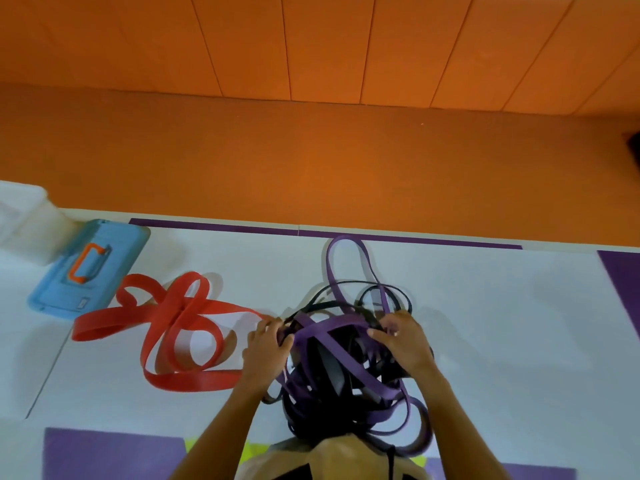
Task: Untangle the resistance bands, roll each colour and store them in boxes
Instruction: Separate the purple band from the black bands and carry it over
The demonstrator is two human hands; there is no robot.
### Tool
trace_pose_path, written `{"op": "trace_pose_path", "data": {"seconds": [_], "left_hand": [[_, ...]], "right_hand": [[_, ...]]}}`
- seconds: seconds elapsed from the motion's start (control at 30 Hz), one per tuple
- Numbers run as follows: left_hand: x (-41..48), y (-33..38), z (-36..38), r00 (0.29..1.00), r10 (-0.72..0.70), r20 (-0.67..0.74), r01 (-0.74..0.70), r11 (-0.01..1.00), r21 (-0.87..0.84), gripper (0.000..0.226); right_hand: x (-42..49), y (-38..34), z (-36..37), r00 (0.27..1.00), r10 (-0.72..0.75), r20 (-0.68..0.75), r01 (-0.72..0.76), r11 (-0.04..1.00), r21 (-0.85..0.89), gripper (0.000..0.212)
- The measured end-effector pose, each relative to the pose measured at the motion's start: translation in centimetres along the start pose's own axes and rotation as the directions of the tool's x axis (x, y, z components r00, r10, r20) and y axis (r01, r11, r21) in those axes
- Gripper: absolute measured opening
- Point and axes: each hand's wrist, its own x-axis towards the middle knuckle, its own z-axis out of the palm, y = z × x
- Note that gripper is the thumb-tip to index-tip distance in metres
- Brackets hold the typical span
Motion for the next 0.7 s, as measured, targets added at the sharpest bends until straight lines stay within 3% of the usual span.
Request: {"op": "trace_pose_path", "data": {"seconds": [0.1,0.2,0.27,0.33,0.4,0.47,0.57,0.63,0.7], "left_hand": [[-0.3,0.1,0.3,0.997,0.075,0.037,-0.079,0.987,0.140,0.047],[-0.2,0.6,0.6,0.989,0.079,0.123,-0.096,0.985,0.144,0.040],[0.2,1.3,0.4,0.982,0.043,0.185,-0.050,0.998,0.033,0.024],[0.5,2.3,0.0,0.979,0.036,0.202,-0.012,0.993,-0.118,0.023],[0.8,2.8,-0.3,0.981,0.000,0.194,0.043,0.974,-0.221,0.027],[0.9,3.0,-0.7,0.977,-0.044,0.210,0.089,0.973,-0.212,0.027],[0.8,2.9,-0.7,0.962,-0.051,0.269,0.074,0.994,-0.075,0.016],[0.8,2.9,-0.3,0.958,-0.037,0.285,0.064,0.994,-0.087,0.031],[1.0,2.9,0.1,0.971,-0.081,0.227,0.118,0.981,-0.151,0.047]], "right_hand": [[-0.7,-1.6,-1.6,0.997,0.071,0.009,-0.069,0.919,0.388,0.022],[-1.5,-4.7,-3.8,0.998,-0.004,-0.055,0.036,0.804,0.593,0.020],[-1.8,-7.6,-5.5,0.988,-0.107,-0.108,0.150,0.793,0.590,0.019],[-1.7,-10.3,-6.6,0.967,-0.198,-0.163,0.256,0.790,0.557,0.016],[-1.6,-12.1,-7.1,0.943,-0.216,-0.253,0.324,0.768,0.552,0.011],[-1.3,-12.7,-7.2,0.923,-0.192,-0.334,0.353,0.768,0.534,0.010],[-0.7,-11.2,-6.1,0.942,-0.132,-0.308,0.257,0.875,0.411,0.008],[-0.3,-8.8,-4.9,0.976,-0.038,-0.216,0.100,0.954,0.282,0.009],[0.0,-5.9,-3.6,0.996,0.086,-0.026,-0.080,0.982,0.172,0.033]]}}
